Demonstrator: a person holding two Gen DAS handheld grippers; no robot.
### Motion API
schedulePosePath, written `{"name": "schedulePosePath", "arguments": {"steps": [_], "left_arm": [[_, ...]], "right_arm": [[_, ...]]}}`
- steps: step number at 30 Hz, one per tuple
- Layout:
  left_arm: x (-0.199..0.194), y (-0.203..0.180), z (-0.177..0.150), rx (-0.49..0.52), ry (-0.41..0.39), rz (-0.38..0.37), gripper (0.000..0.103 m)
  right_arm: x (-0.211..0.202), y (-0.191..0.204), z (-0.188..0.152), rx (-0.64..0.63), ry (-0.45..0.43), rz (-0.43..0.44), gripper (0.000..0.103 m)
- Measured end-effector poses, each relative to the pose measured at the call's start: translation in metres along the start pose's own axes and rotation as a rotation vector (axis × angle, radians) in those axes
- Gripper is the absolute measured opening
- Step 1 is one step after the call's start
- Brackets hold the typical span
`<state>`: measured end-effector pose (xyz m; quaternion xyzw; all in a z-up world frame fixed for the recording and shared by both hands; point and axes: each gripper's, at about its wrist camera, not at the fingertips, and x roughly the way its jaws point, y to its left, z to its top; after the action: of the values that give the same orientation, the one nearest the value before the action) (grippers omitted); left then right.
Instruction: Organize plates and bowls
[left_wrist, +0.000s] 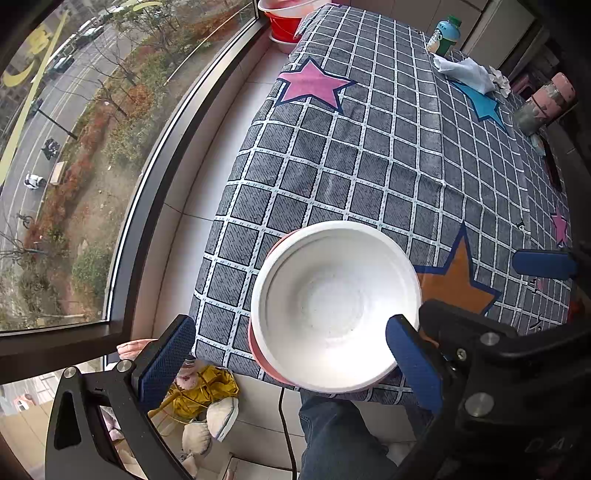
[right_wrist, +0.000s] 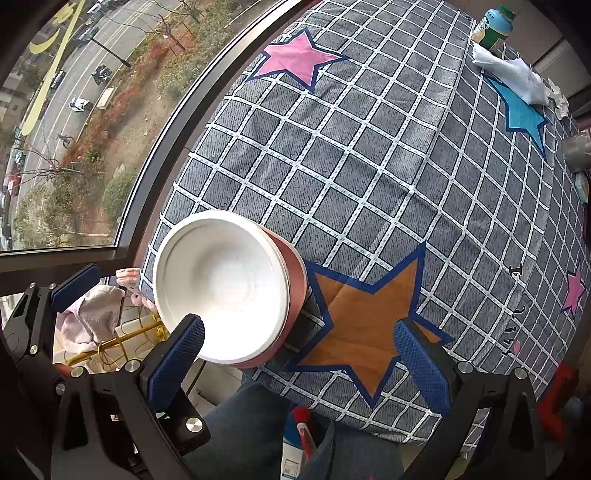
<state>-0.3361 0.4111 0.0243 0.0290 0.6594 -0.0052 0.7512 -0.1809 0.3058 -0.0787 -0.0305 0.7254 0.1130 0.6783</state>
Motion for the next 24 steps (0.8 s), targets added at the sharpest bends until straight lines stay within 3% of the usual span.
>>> {"name": "schedulePosePath", "arguments": {"steps": [24], "left_arm": [[0.0037, 0.0023, -0.0009, -0.018, 0.021, 0.012, 0.103]], "right_arm": [[0.0049, -0.0005, -0.0009, -0.013, 0.023, 0.012, 0.103]]}}
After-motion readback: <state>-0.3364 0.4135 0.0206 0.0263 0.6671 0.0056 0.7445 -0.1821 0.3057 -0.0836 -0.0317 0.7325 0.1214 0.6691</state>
